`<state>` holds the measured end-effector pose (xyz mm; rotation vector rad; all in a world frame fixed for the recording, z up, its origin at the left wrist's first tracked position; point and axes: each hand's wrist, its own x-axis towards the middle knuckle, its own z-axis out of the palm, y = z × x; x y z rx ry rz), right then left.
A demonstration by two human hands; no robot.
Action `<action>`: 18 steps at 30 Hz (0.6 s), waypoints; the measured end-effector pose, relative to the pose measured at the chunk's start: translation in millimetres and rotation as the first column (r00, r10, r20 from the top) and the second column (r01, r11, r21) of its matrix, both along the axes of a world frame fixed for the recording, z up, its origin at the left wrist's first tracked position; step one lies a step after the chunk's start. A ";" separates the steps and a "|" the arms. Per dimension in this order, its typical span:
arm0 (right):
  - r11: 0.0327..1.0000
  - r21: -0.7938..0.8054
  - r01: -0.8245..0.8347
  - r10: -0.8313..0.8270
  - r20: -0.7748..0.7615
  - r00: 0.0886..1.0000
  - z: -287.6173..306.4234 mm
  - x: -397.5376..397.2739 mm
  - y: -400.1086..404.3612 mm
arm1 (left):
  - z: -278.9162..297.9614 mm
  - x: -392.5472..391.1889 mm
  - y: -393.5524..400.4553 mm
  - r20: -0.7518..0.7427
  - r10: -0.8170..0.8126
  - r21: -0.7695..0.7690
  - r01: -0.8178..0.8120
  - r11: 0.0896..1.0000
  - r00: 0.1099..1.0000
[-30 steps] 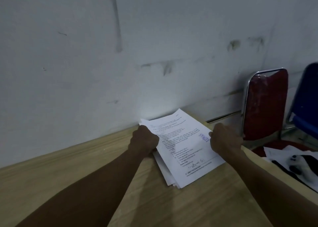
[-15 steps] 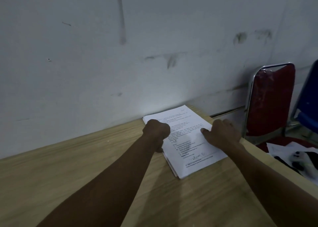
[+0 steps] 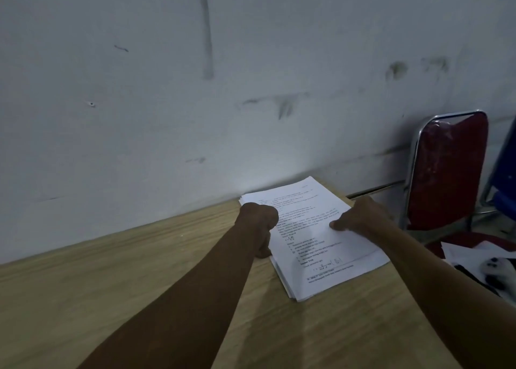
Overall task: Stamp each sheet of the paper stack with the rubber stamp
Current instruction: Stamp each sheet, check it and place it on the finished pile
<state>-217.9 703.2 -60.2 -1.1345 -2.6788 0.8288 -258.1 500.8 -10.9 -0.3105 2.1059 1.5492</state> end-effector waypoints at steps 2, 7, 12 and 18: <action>0.999 0.007 -0.031 0.031 -0.005 1.000 5.8 0.9 -4.4 | -2.3 -1.6 -1.0 -0.021 0.000 -0.006 0.000 1.000 1.000; 0.999 0.015 -0.046 0.046 -0.039 0.998 13.9 3.4 -9.6 | -8.0 -7.1 -0.5 -0.105 -0.001 0.020 0.003 1.000 0.994; 0.997 -0.004 -0.083 0.080 -0.244 0.966 11.8 9.2 -4.9 | -8.3 -7.4 -5.7 -0.043 0.055 0.036 -0.053 0.998 0.998; 0.951 -0.205 -0.232 0.058 -0.617 0.785 31.2 42.3 -16.3 | 3.6 12.3 -21.8 -0.041 0.038 0.172 -0.031 0.985 0.998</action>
